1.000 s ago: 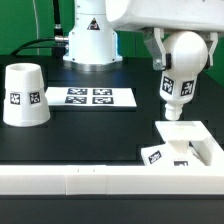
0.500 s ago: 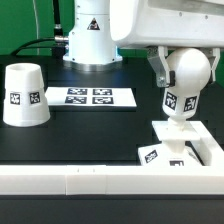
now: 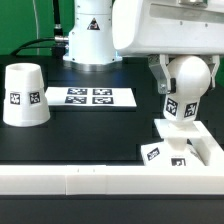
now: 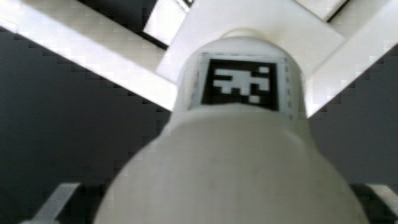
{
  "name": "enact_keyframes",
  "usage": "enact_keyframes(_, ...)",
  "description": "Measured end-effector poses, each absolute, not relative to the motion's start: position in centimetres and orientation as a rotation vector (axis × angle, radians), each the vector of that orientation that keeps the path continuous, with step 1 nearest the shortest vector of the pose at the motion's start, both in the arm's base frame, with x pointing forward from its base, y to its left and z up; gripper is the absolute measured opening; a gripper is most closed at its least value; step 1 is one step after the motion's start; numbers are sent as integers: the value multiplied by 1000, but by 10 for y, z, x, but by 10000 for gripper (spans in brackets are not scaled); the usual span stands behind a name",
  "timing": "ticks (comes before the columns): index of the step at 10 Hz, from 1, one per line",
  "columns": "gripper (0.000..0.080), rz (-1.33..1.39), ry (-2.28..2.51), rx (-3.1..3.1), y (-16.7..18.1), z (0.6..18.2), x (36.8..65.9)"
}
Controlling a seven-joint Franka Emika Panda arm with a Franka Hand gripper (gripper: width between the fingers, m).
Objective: Assemble lamp
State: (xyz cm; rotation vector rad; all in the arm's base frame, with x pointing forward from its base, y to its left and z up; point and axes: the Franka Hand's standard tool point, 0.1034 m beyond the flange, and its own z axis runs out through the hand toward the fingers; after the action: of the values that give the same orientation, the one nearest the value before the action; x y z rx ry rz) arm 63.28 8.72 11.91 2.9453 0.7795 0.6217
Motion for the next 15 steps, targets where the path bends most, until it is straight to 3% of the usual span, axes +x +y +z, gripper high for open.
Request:
enact_keyframes(5,576,673,776,2930,87,118,631)
enact_keyframes(6,672,673,776,2930,87,118,631)
enact_keyframes(8,691,675,778,2929,88,120,630)
enact_keyframes(10,698,680,779,2926,87,127,629)
enact_keyframes(14,699,623,779,2940,84,159,629)
enact_keyframes(15,699,613,779,2943,85,159,629)
